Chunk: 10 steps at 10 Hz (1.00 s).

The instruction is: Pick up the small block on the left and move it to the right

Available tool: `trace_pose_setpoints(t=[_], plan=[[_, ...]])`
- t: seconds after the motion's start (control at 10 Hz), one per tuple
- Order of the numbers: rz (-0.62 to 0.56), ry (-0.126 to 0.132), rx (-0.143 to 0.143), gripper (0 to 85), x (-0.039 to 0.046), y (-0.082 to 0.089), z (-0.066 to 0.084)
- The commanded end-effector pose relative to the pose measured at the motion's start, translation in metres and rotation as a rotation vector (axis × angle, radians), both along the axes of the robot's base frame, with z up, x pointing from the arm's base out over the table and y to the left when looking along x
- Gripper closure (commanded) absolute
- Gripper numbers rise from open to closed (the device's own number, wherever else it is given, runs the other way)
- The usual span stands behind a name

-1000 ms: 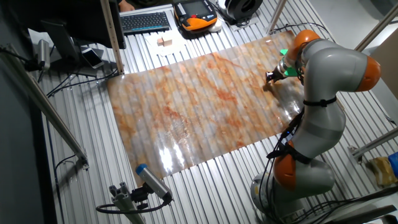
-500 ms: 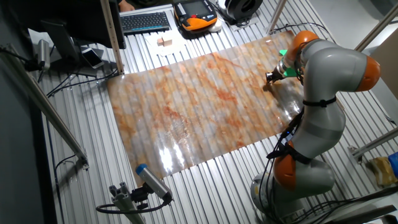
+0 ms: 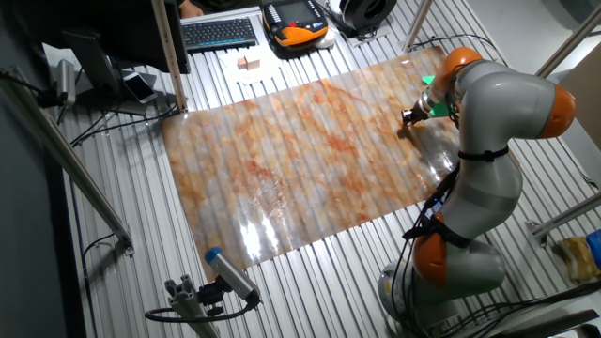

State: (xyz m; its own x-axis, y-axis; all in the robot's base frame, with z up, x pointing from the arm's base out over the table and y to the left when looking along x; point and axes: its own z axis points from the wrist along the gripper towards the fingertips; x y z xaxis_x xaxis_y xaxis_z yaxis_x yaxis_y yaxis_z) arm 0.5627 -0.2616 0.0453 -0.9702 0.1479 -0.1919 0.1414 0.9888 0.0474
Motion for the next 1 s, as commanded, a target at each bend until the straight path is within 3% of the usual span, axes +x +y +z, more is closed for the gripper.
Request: trace_pose_setpoints(t=[0.0,0.9], plan=[[0.012,-0.001,0.001,51.0,0.0001,-0.0001,-0.0001],[0.042,-0.006,0.003,51.0,0.0014,0.0003,-0.0032]])
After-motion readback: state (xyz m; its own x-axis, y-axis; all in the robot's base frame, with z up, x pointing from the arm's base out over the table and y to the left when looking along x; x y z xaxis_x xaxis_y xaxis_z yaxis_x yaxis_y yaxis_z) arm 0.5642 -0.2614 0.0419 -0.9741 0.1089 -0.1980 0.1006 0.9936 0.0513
